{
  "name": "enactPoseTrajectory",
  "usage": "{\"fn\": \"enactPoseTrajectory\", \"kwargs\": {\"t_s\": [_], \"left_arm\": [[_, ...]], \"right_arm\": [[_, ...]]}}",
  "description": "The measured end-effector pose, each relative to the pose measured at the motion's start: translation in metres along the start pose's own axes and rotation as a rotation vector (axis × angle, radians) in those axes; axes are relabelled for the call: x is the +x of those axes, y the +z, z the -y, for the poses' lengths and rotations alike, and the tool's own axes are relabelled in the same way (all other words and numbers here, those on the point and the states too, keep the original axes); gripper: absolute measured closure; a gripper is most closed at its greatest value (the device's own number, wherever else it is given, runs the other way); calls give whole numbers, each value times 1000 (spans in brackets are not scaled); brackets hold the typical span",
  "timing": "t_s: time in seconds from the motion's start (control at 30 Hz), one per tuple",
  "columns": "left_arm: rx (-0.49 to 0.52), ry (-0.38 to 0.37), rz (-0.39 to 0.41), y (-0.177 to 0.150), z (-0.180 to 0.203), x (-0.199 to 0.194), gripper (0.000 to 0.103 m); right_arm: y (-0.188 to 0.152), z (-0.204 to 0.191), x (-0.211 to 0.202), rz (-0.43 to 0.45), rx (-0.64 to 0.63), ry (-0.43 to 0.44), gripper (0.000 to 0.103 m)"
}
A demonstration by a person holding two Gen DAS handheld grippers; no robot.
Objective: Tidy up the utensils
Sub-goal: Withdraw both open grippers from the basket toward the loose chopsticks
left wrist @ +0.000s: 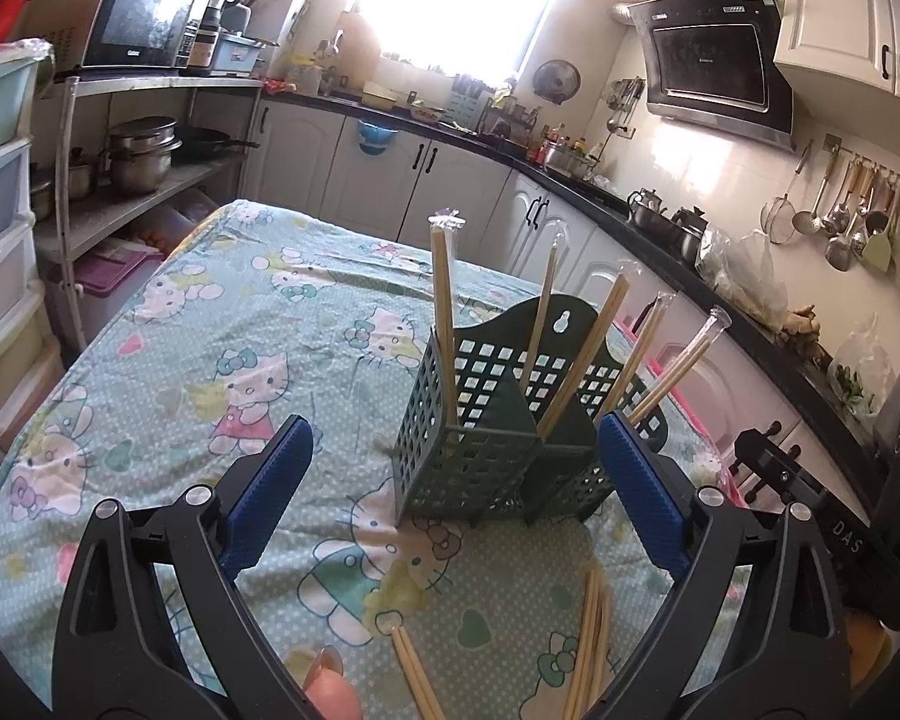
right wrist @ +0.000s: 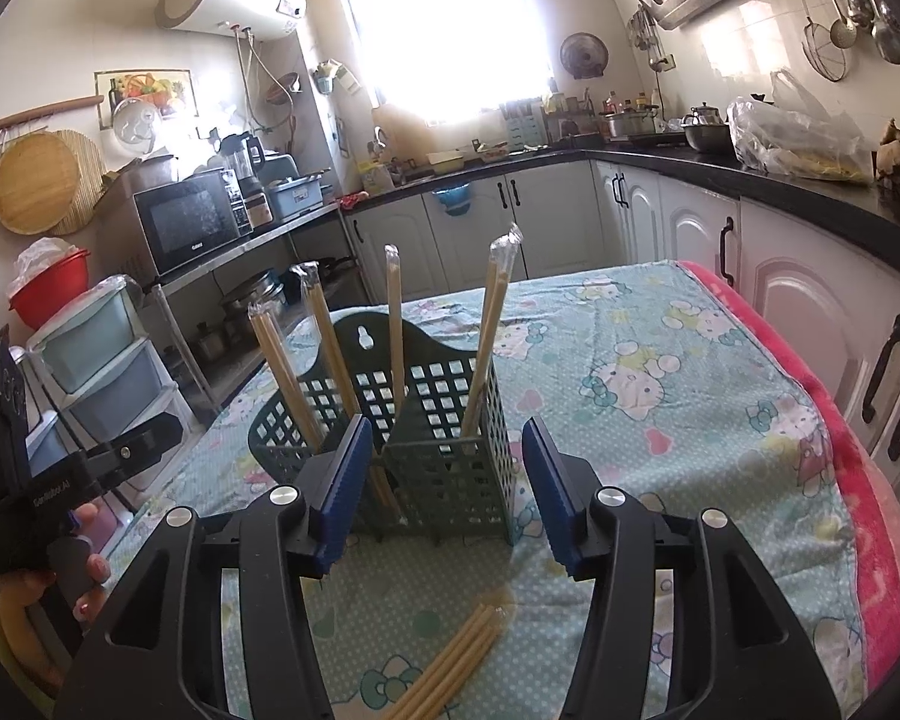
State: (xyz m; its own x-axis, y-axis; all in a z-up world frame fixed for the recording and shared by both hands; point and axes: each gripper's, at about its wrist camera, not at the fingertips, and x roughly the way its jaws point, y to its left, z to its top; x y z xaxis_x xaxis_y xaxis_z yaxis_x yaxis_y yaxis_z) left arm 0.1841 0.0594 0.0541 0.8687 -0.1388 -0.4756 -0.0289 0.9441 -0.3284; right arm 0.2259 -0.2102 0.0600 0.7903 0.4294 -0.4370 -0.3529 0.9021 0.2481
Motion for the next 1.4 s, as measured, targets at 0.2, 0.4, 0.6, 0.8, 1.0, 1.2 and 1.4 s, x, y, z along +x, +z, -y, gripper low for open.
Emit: {"fn": "enactPoseTrajectory", "kwargs": {"t_s": [0.2,0.4,0.6,0.8,1.0,1.2,1.4], "left_arm": [[0,10,-18,-10,-3,-3,15],[-4,17,-45,-20,-7,-2,15],[-6,23,-62,-29,-10,-3,15],[4,35,-82,-36,-10,-3,15],[2,37,-107,-44,-13,0,15],[12,44,-130,-52,-13,2,15],[21,41,-159,-61,-11,5,15]], "right_arm": [[-12,1,-2,-31,-5,-3,53],[-21,0,-4,-54,-11,-7,53],[-30,-2,-5,-74,-21,-8,53],[-35,-4,-4,-95,-29,-4,53],[-43,-5,-1,-118,-36,-1,53],[-52,-4,1,-143,-37,2,53],[-58,-4,2,-161,-40,5,53]]}}
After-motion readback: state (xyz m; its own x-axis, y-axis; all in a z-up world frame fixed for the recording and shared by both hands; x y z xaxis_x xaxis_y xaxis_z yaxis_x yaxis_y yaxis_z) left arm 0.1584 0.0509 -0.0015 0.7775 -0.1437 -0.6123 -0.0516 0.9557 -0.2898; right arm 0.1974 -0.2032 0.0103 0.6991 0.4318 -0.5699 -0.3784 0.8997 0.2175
